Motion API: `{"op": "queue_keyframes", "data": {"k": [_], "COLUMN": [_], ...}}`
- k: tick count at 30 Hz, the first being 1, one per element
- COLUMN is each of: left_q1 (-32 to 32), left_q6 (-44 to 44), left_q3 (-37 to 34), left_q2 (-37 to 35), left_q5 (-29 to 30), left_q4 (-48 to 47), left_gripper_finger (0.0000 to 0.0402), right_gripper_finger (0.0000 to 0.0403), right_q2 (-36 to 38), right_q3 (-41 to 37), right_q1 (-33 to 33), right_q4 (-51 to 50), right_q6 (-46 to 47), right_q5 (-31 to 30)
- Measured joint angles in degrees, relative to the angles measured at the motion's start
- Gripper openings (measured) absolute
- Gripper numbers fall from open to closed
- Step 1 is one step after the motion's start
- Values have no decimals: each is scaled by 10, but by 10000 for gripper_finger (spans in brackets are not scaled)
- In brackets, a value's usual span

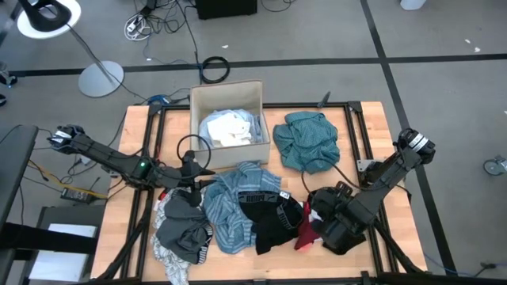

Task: Sort clothes
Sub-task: Put the white sock into the white laundry organizer

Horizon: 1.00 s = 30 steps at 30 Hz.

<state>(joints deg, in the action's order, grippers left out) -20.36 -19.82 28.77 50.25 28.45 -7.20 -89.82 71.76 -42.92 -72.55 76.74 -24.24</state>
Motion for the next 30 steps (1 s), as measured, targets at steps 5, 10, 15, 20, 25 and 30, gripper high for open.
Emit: {"op": "queue_keyframes", "data": {"k": [5, 10, 15, 20, 25, 30], "left_q1": [0, 0, 0, 0, 0, 0], "left_q6": [0, 0, 0, 0, 0, 0], "left_q3": [0, 0, 0, 0, 0, 0], "left_q2": [0, 0, 0, 0, 0, 0], "left_q5": [0, 0, 0, 0, 0, 0], "left_q4": [0, 0, -1, -1, -2, -1], "left_gripper_finger": [135, 135, 135, 135, 135, 135], "right_gripper_finger": [10, 3, 2, 13, 54, 112], "right_q2": [0, 0, 0, 0, 0, 0], "right_q3": [-2, -2, -2, -2, -2, -2], "right_q1": [25, 46, 52, 49, 38, 33], "right_q4": [22, 21, -3, -38, -29, 38], "right_q6": [-63, -95, -89, -22, 13, 23], "right_q5": [-1, 2, 21, 46, 46, 45]}}
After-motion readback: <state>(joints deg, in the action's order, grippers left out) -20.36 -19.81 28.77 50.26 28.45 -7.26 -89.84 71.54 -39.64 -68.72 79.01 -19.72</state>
